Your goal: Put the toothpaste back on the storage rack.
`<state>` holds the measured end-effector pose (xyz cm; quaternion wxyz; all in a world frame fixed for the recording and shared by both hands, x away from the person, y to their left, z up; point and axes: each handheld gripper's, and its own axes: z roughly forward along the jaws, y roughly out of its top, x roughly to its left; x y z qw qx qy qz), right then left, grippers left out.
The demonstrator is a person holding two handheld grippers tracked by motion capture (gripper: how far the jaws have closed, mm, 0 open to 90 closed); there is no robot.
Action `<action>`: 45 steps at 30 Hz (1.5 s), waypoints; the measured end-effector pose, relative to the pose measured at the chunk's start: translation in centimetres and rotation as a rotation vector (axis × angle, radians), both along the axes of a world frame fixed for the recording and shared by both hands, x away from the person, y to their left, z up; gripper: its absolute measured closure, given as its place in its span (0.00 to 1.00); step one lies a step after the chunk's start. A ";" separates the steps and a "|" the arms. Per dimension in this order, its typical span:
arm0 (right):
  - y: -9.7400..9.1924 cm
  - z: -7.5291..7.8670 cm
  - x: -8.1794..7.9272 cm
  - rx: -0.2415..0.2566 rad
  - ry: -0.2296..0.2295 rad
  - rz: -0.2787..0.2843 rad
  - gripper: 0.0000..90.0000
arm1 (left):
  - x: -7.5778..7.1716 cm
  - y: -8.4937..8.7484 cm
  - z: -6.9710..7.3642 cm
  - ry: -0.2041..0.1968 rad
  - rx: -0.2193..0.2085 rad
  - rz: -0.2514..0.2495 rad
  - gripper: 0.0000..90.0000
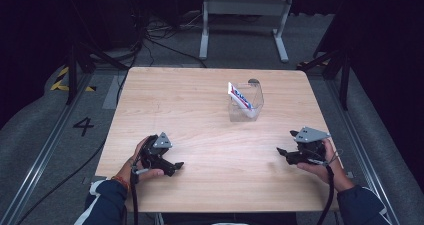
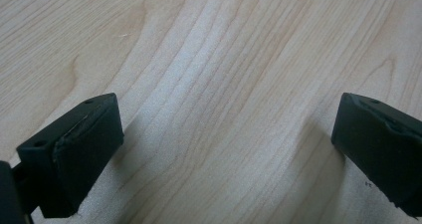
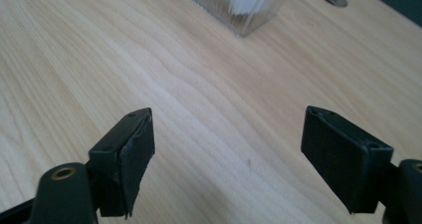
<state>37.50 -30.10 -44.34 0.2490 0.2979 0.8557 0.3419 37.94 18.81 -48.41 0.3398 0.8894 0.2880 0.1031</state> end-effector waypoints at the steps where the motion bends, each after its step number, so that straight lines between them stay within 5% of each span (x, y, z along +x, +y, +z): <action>1: -0.3 -0.3 -0.1 -0.003 -0.002 -0.007 0.24 | 0.0 0.0 0.0 0.000 0.000 0.000 0.00; 14: -3.9 -3.1 -2.2 0.093 0.078 -0.060 0.24 | 0.0 0.0 0.0 0.001 -0.001 0.002 0.00; 22: -6.4 -4.2 -2.9 0.144 0.129 -0.139 0.24 | 0.0 0.0 0.0 0.001 0.000 0.000 0.00; 27: -6.6 -4.3 -2.5 0.165 0.163 -0.144 0.23 | 0.0 0.0 0.0 0.000 0.001 -0.002 0.00; 45: -6.8 -4.3 -2.4 0.160 0.165 -0.129 0.22 | 0.0 0.0 0.0 0.000 0.001 0.000 0.00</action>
